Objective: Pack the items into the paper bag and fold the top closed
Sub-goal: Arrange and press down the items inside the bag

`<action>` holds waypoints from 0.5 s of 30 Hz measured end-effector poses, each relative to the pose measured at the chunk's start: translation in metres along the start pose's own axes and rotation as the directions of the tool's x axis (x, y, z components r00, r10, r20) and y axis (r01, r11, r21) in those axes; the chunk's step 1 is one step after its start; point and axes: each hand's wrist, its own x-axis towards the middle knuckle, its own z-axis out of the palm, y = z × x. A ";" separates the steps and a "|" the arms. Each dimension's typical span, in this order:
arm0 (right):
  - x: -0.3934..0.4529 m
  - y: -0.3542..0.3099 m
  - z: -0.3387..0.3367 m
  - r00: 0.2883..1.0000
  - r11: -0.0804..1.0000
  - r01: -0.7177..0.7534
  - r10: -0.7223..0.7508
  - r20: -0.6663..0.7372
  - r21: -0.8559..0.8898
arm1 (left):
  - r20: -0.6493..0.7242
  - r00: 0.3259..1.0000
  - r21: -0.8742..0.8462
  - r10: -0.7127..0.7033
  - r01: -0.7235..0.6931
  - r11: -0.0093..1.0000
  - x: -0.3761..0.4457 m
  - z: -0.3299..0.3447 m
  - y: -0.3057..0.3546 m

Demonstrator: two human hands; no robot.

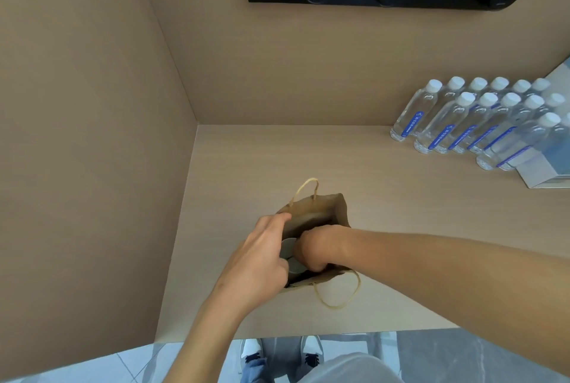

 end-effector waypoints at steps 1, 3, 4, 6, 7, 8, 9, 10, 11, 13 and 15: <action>0.002 -0.001 0.002 1.000 1.000 -0.001 0.001 -0.005 0.020 | 0.001 1.000 -0.003 -0.005 0.005 1.000 0.000 0.000 -0.001; 0.004 -0.002 0.004 0.999 0.998 -0.006 0.009 -0.049 0.059 | -0.004 1.000 -0.013 -0.010 0.010 1.000 0.000 -0.001 -0.001; 0.005 -0.002 0.005 0.996 0.995 -0.019 0.027 -0.082 0.095 | -0.008 1.000 -0.020 -0.008 0.008 1.000 0.000 -0.001 -0.001; 0.007 -0.003 0.008 0.992 0.988 -0.041 0.058 -0.110 0.151 | -0.017 1.000 -0.041 0.006 -0.006 0.999 0.001 -0.002 0.000; 0.009 -0.004 0.009 0.992 0.986 -0.046 0.063 -0.105 0.158 | -0.020 1.000 -0.052 0.015 -0.016 0.999 0.001 -0.002 0.000; 0.010 -0.004 0.011 0.994 0.986 -0.049 0.065 -0.092 0.162 | -0.022 0.999 -0.061 0.025 -0.027 0.998 0.001 -0.002 0.001; 0.011 -0.005 0.012 0.995 0.986 -0.047 0.059 -0.074 0.157 | -0.021 0.999 -0.066 0.035 -0.037 0.997 0.001 -0.002 0.001; 0.012 -0.006 0.013 0.997 0.988 -0.037 0.047 -0.063 0.152 | -0.020 0.999 -0.068 0.042 -0.043 0.997 0.001 -0.002 0.002; 0.012 -0.007 0.013 0.997 0.989 -0.022 0.032 -0.066 0.148 | -0.019 0.999 -0.071 0.046 -0.047 0.996 0.002 -0.002 0.002; 0.012 -0.007 0.012 0.995 0.987 0.003 0.013 -0.096 0.158 | -0.022 0.999 -0.075 0.046 -0.047 0.996 0.002 -0.002 0.003; 0.010 -0.008 0.010 0.991 0.990 0.006 0.013 -0.136 0.137 | -0.025 0.999 -0.067 0.044 -0.045 0.997 0.002 -0.002 0.004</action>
